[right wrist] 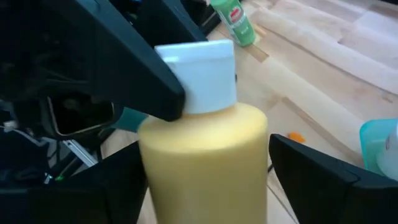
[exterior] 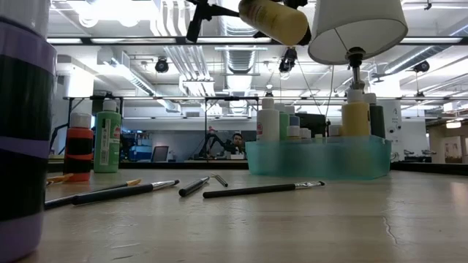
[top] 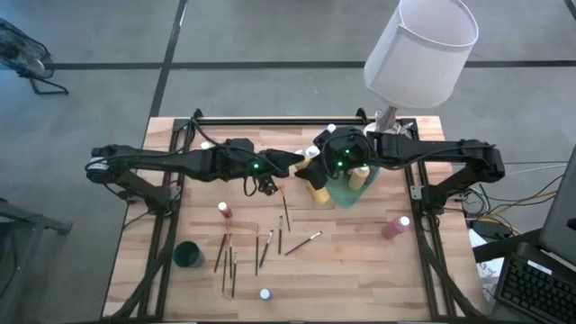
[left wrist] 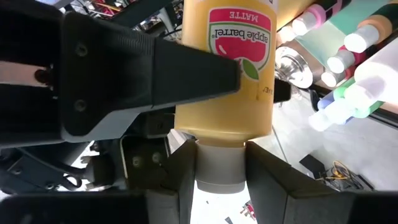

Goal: Pick & Place Paint Supplies
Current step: Move the big yellow paint bottle to the bottom right of the table

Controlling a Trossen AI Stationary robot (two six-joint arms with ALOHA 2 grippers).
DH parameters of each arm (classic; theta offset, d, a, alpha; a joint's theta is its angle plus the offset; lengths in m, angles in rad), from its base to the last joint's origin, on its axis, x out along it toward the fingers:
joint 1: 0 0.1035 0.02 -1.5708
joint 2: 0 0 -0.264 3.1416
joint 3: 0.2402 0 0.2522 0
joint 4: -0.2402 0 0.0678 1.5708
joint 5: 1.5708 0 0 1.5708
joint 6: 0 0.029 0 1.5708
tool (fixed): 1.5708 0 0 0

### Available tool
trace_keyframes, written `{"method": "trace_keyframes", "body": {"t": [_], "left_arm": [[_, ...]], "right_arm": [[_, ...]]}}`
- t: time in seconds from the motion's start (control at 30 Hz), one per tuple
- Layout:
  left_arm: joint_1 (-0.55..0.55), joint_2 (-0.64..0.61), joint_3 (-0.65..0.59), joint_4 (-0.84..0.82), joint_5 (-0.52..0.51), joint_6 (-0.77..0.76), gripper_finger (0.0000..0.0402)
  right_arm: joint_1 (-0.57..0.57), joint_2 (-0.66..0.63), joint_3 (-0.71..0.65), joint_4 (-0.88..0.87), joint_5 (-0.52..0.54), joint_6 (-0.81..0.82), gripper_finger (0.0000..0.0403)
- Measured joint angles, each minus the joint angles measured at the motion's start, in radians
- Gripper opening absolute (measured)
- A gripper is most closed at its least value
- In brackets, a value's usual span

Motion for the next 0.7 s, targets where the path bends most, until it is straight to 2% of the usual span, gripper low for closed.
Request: {"method": "trace_keyframes", "body": {"t": [0.37,0.6,0.7], "left_arm": [[0.000,0.000,0.000,-0.004,0.002,-0.003,0.0117],[0.000,0.000,0.000,-0.004,0.002,-0.015,0.0118],[0.000,0.000,0.000,-0.004,0.005,-0.089,0.0125]], "right_arm": [[0.000,-0.013,0.000,0.011,0.002,0.000,0.0227],[0.000,-0.013,0.000,0.010,0.002,0.001,0.0218],[0.000,-0.015,0.000,0.010,0.000,0.007,0.0216]]}}
